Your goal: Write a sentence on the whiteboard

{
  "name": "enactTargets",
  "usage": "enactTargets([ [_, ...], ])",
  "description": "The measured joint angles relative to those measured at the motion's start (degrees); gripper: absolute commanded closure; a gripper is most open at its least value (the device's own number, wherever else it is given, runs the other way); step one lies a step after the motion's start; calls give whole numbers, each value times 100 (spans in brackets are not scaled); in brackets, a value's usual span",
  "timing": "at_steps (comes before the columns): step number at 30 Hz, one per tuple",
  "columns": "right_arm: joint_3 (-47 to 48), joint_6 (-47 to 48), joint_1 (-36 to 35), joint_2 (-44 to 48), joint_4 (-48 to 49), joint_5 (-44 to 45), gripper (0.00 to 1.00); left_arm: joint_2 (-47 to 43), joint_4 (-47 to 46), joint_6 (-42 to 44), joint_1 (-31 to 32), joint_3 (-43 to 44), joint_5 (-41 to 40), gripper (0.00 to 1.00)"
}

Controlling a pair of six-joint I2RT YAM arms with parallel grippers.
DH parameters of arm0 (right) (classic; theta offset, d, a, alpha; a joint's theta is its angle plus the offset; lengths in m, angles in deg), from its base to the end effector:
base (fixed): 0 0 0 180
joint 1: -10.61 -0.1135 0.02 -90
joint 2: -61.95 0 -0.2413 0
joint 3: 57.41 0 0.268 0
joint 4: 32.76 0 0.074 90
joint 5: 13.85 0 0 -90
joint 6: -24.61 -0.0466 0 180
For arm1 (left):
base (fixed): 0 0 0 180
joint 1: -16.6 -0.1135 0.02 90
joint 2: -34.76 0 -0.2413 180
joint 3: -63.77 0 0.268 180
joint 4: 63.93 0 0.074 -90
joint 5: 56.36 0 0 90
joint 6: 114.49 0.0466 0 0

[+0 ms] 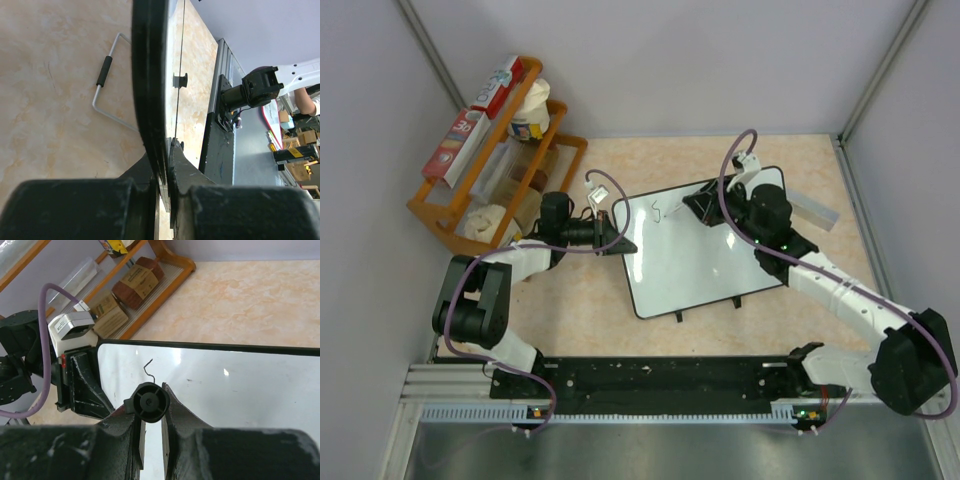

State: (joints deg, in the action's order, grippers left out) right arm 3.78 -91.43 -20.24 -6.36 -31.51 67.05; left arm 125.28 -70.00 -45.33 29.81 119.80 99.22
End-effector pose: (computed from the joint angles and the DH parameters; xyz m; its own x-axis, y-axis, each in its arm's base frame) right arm 0.2676 0.1684 0.2922 -0.3605 0.2896 -0.8867 -0.5378 0.7122 0.4512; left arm 0.3068 -0.1156 0.1586 -0.7440 0.0236 -0.6678 0.6521 0.2438 -0.7179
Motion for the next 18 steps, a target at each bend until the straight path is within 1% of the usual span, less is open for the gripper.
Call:
enactTargets([
  [18, 31, -61, 0, -304, 278, 0, 100, 0, 7, 2, 4, 2, 0, 100],
])
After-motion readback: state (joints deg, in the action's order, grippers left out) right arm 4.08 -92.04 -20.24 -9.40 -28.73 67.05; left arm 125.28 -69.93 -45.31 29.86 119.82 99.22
